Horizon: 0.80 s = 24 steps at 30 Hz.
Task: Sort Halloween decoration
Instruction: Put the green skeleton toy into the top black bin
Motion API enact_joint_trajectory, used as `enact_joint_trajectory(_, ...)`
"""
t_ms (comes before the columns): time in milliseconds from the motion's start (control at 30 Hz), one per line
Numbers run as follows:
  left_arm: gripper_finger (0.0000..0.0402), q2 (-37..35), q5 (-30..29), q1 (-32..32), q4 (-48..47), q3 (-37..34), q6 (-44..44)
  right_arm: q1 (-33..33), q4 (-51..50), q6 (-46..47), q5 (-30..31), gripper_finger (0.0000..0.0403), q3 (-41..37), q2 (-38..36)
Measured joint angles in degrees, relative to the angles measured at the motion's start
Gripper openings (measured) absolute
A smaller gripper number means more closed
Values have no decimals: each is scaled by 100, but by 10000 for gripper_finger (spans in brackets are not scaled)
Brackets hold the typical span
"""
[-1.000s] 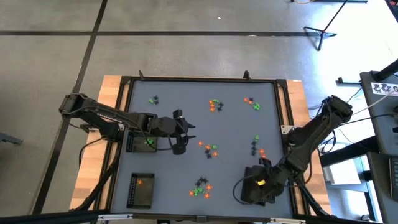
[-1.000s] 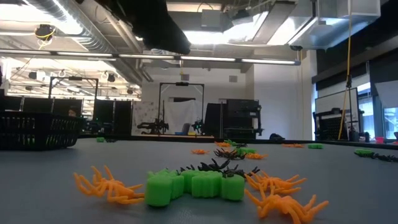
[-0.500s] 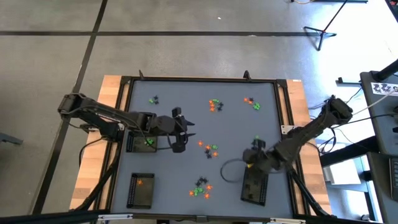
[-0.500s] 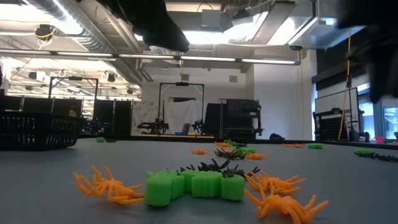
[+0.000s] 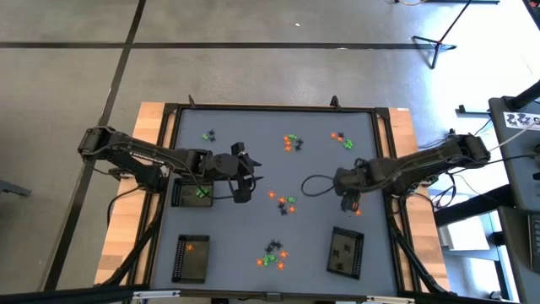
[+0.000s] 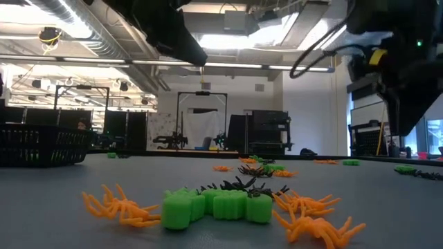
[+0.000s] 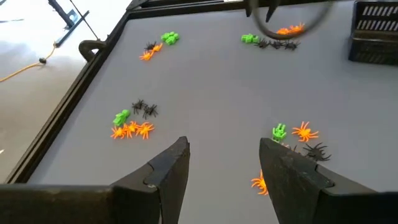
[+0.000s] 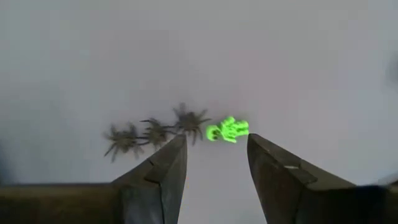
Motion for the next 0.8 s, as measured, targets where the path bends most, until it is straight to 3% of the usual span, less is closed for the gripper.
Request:
enact_joint_trajectory(233,186,0,2,54,2,0,39,-639,790,1093,-430,166,-1159,-858)
enact_joint_trajectory(600,186,0,4,54,-18,0,37,-982,1922,1406,-579,164,-1842,-662)
enact_joint_trajectory(700,186,0,4,52,-43,0,35,-975,1923,1377,-466,145,-1842,-619)
enact_joint_trajectory(800,186,0,4,50,-111,0,9,-975,1917,1253,-406,97,-1837,-619)
